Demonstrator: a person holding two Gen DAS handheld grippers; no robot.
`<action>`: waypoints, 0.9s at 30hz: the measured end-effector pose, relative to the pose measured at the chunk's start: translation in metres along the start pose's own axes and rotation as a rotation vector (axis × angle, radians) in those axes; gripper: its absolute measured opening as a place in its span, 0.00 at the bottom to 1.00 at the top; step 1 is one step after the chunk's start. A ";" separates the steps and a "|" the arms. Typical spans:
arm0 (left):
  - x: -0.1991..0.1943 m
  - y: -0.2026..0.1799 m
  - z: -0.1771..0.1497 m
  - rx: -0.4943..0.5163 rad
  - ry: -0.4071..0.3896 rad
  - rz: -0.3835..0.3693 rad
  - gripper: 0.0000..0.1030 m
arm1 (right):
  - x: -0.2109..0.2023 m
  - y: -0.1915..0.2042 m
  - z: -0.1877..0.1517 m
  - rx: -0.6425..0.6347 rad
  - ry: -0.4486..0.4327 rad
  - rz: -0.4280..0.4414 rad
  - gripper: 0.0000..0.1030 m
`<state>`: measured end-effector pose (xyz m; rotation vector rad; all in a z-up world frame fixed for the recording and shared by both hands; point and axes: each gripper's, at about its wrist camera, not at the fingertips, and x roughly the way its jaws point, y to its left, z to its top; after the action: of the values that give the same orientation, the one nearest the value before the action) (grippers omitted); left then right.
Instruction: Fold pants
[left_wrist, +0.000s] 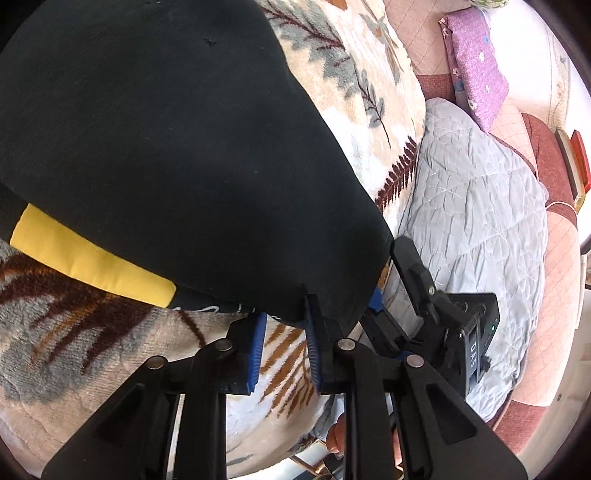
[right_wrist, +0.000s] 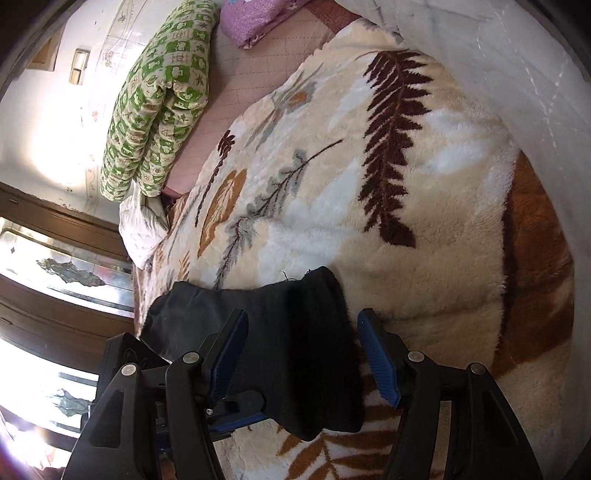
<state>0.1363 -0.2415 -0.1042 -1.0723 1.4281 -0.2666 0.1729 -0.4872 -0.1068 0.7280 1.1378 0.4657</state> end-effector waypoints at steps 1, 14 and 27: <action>0.001 -0.004 0.000 0.015 -0.005 0.010 0.17 | 0.002 -0.002 0.002 0.013 0.008 0.023 0.61; -0.002 -0.012 0.006 0.048 0.015 0.027 0.06 | 0.003 0.010 0.004 -0.019 -0.011 -0.001 0.16; -0.046 -0.013 0.011 0.074 -0.011 -0.066 0.06 | -0.017 0.069 0.005 -0.097 -0.016 -0.087 0.15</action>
<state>0.1420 -0.2102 -0.0666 -1.0598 1.3649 -0.3577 0.1735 -0.4532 -0.0447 0.5948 1.1201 0.4374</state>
